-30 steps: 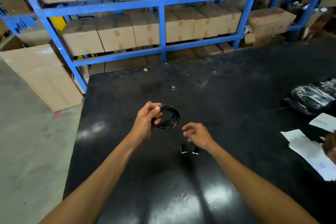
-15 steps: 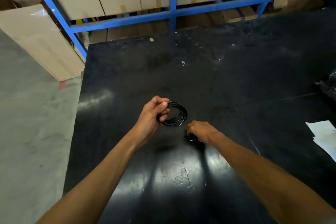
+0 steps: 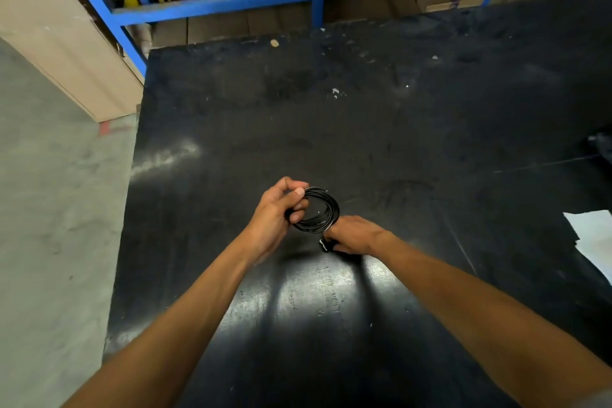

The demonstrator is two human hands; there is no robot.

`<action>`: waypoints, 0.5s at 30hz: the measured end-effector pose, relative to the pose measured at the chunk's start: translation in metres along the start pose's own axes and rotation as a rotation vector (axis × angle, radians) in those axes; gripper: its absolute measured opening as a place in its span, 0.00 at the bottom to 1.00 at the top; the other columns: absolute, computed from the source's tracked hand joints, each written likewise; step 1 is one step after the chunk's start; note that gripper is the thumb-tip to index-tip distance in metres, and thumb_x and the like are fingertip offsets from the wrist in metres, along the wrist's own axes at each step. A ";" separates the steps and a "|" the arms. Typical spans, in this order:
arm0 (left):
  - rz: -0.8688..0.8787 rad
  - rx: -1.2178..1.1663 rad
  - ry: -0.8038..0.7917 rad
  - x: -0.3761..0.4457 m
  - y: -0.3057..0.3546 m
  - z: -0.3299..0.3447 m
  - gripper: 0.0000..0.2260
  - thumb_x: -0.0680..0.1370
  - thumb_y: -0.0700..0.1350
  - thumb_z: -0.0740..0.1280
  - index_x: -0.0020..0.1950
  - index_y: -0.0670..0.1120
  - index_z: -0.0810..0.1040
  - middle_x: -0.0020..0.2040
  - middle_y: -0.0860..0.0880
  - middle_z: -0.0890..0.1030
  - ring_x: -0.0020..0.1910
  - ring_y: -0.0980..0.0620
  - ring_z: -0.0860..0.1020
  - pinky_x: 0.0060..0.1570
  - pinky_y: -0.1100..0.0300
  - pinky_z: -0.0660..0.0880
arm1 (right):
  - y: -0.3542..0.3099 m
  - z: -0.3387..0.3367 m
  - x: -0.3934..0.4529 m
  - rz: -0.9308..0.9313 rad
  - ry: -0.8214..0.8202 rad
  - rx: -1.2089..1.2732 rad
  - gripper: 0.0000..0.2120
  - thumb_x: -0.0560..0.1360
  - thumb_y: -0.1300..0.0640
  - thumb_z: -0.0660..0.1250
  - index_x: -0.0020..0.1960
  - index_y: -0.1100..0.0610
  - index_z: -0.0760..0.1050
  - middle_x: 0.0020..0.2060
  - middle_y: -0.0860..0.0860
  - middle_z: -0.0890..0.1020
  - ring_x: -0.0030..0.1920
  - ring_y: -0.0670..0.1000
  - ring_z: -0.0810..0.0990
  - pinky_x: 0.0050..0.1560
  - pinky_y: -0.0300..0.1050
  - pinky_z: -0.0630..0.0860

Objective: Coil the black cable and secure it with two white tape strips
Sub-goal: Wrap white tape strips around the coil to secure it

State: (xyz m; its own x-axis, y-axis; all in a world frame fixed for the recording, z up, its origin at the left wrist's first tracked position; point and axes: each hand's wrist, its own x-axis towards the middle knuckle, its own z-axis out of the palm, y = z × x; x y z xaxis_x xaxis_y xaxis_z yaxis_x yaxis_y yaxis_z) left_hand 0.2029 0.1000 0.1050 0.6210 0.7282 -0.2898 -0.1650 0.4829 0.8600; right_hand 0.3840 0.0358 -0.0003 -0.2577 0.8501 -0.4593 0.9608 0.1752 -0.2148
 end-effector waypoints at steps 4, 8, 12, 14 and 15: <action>-0.011 -0.007 0.006 -0.001 -0.003 -0.002 0.05 0.77 0.36 0.61 0.44 0.44 0.74 0.34 0.52 0.71 0.31 0.59 0.67 0.28 0.70 0.65 | -0.008 0.005 0.002 0.029 0.009 0.032 0.11 0.76 0.63 0.65 0.58 0.58 0.76 0.57 0.56 0.80 0.56 0.60 0.79 0.50 0.50 0.73; -0.031 0.005 0.027 -0.004 -0.004 -0.004 0.06 0.79 0.35 0.60 0.44 0.43 0.73 0.34 0.51 0.69 0.30 0.59 0.67 0.28 0.70 0.65 | -0.012 0.008 -0.003 0.046 0.042 0.052 0.15 0.77 0.65 0.60 0.63 0.57 0.73 0.60 0.55 0.77 0.57 0.60 0.79 0.48 0.50 0.70; -0.036 0.028 0.031 -0.008 -0.004 -0.006 0.08 0.80 0.34 0.58 0.44 0.43 0.72 0.35 0.50 0.67 0.30 0.59 0.66 0.28 0.69 0.64 | -0.021 0.011 -0.005 0.031 0.101 0.092 0.11 0.80 0.61 0.58 0.59 0.56 0.75 0.57 0.56 0.78 0.55 0.60 0.79 0.46 0.47 0.66; -0.043 0.039 0.033 -0.009 -0.002 -0.006 0.08 0.80 0.34 0.58 0.44 0.43 0.72 0.34 0.50 0.67 0.30 0.59 0.66 0.28 0.69 0.64 | -0.028 0.017 -0.004 0.052 0.115 0.129 0.09 0.81 0.59 0.57 0.57 0.56 0.74 0.56 0.56 0.78 0.55 0.60 0.78 0.47 0.48 0.67; -0.044 0.044 0.035 -0.010 -0.001 -0.006 0.09 0.80 0.34 0.58 0.44 0.43 0.72 0.34 0.50 0.67 0.30 0.59 0.66 0.28 0.69 0.64 | -0.031 0.020 -0.003 0.069 0.122 0.146 0.09 0.81 0.60 0.57 0.58 0.56 0.73 0.57 0.56 0.77 0.56 0.60 0.78 0.48 0.49 0.68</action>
State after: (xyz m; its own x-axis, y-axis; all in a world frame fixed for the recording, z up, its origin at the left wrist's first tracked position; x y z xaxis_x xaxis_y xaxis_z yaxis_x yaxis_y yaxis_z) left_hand 0.1922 0.0955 0.1043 0.5993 0.7241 -0.3413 -0.1041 0.4933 0.8636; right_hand 0.3533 0.0179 -0.0102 -0.1690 0.9131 -0.3712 0.9485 0.0483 -0.3130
